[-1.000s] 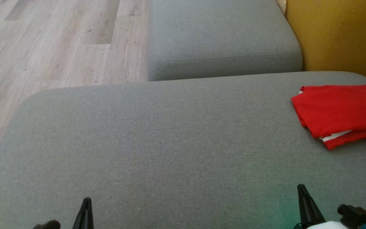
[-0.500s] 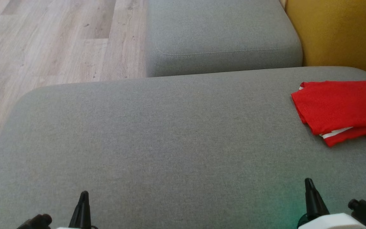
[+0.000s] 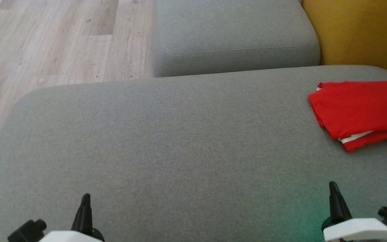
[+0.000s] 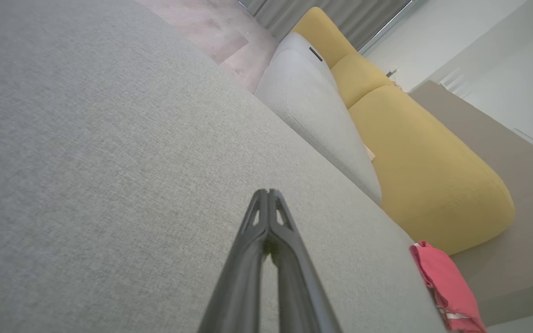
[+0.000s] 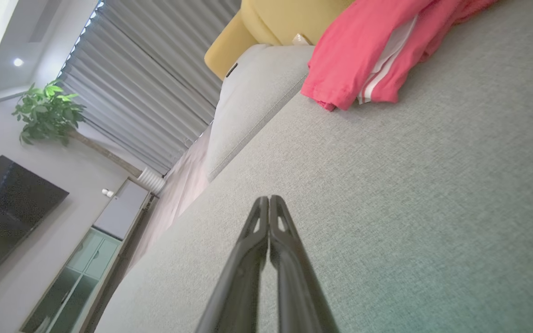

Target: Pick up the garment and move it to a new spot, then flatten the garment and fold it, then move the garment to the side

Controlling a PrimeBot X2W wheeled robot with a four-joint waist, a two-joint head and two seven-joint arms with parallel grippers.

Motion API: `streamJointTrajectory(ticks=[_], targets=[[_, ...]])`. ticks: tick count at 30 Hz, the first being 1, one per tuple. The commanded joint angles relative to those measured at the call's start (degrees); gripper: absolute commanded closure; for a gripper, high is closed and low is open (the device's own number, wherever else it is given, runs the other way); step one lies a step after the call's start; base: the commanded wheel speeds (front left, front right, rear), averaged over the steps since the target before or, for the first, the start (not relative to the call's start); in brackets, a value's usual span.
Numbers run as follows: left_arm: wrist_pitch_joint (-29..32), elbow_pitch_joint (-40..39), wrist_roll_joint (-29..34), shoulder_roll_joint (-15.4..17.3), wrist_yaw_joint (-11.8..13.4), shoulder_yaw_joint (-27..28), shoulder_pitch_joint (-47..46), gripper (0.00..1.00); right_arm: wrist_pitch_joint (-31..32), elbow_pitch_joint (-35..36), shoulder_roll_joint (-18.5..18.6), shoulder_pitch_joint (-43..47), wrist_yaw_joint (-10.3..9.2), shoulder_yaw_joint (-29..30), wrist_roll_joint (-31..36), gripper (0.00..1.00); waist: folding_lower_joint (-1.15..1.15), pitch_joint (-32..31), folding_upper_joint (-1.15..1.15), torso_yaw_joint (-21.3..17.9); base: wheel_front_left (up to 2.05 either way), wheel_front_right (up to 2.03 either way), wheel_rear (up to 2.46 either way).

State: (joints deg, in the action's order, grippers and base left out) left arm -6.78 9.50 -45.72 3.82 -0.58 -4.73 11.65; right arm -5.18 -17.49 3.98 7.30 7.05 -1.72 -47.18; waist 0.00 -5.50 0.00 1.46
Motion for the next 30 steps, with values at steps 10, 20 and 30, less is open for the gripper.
streamJointTrajectory(ticks=[10,20,30], targets=[[1.8,-0.7,-8.4,1.0,-1.5,2.5,-5.6,1.0,1.9,2.3,0.0,-5.3,0.26,1.0,-7.9,1.0,0.0,0.9,0.0,-0.2,0.0,0.0,0.0],[3.4,0.2,-15.6,1.0,-2.4,3.6,-7.8,1.0,3.5,2.5,-0.1,-6.7,0.29,2.2,-14.6,1.0,0.0,1.7,0.0,-0.4,0.0,0.0,0.0],[5.1,1.1,-22.6,1.0,-3.4,4.7,-9.9,1.0,5.2,2.7,-0.3,-8.1,0.32,3.4,-21.1,1.0,0.0,2.6,0.0,-0.7,0.0,0.0,0.0]])
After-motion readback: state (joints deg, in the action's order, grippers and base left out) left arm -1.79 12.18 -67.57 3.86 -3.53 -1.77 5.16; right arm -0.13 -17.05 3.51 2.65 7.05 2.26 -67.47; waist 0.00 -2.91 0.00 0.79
